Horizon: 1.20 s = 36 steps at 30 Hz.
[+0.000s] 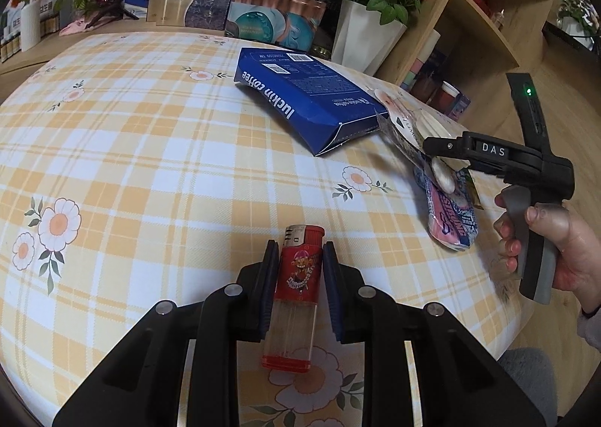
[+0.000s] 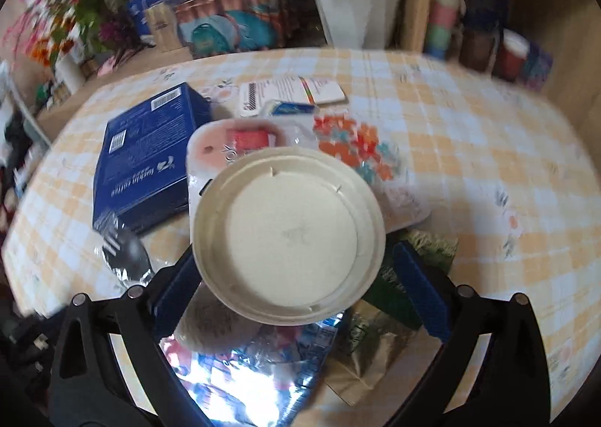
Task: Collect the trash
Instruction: 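Grasp the white plastic lid with the right tool while the left tool holds the lighter, then carry the lid over the bin and open the right tool while the left tool carries the lighter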
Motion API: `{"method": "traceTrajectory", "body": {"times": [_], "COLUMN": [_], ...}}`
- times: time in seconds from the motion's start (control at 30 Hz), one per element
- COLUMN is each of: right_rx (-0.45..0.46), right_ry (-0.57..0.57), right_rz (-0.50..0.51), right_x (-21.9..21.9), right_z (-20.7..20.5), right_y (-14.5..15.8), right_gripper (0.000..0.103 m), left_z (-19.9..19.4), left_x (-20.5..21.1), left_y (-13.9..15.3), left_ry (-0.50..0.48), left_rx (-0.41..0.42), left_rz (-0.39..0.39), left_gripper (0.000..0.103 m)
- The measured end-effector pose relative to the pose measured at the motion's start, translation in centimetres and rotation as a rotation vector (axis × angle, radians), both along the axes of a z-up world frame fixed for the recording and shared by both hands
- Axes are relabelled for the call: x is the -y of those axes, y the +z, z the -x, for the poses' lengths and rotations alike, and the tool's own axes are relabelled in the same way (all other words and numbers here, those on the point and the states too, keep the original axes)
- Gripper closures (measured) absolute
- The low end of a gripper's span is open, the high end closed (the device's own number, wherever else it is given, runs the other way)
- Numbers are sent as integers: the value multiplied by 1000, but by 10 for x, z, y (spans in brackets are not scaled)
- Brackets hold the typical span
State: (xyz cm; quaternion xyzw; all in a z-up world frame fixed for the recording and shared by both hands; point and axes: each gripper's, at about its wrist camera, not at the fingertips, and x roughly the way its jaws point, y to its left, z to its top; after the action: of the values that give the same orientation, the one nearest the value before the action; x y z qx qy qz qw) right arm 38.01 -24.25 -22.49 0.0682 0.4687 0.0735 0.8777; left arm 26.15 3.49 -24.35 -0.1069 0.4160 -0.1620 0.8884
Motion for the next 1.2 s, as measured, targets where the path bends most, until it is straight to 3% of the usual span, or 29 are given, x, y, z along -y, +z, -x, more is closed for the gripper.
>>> {"method": "traceTrajectory", "body": {"times": [0.03, 0.1, 0.2, 0.23, 0.27, 0.3, 0.5, 0.53, 0.57, 0.63, 0.83, 0.9, 0.97, 1.07, 1.2], "right_rx": [-5, 12, 56, 69, 80, 92, 87, 89, 97, 107, 72, 60, 52, 69, 132], "right_ry": [-3, 0, 16, 23, 32, 39, 77, 74, 64, 50, -44, -89, -131, -176, -144], "right_rz": [-21, -29, -31, -25, -13, 0, -6, -24, -50, -110, -314, -398, -449, -459, -420], "right_x": [3, 7, 9, 8, 8, 7, 4, 5, 8, 13, 34, 44, 50, 53, 45], "right_z": [0, 5, 18, 22, 26, 31, 46, 47, 47, 46, 31, 28, 27, 32, 46], "right_y": [-1, 1, 11, 13, 16, 19, 20, 21, 23, 25, 19, 14, 11, 12, 30], "right_gripper": [7, 23, 24, 30, 44, 47, 47, 40, 28, 22, 20, 29, 56, 85, 86], "left_z": [0, 0, 3, 5, 8, 12, 29, 32, 33, 36, 40, 40, 40, 39, 42], "left_x": [-1, -3, -4, -3, -2, 0, 7, 7, 7, 7, 7, 7, 6, 5, 2], "left_y": [0, 0, 0, 1, 2, 4, 18, 21, 22, 25, 28, 29, 30, 33, 43], "left_ry": [4, 15, 27, 24, 21, 18, 4, 5, 5, 4, 1, -2, -2, 2, 8], "left_rx": [-1, -5, -17, -19, -18, -11, 28, 34, 37, 42, 59, 69, 77, 88, 102], "left_rz": [7, 24, 44, 45, 41, 35, 32, 37, 40, 47, 56, 53, 49, 49, 60], "left_gripper": [80, 80, 80, 80, 80, 80, 80, 80, 80, 80, 80, 80, 80, 80, 80]}}
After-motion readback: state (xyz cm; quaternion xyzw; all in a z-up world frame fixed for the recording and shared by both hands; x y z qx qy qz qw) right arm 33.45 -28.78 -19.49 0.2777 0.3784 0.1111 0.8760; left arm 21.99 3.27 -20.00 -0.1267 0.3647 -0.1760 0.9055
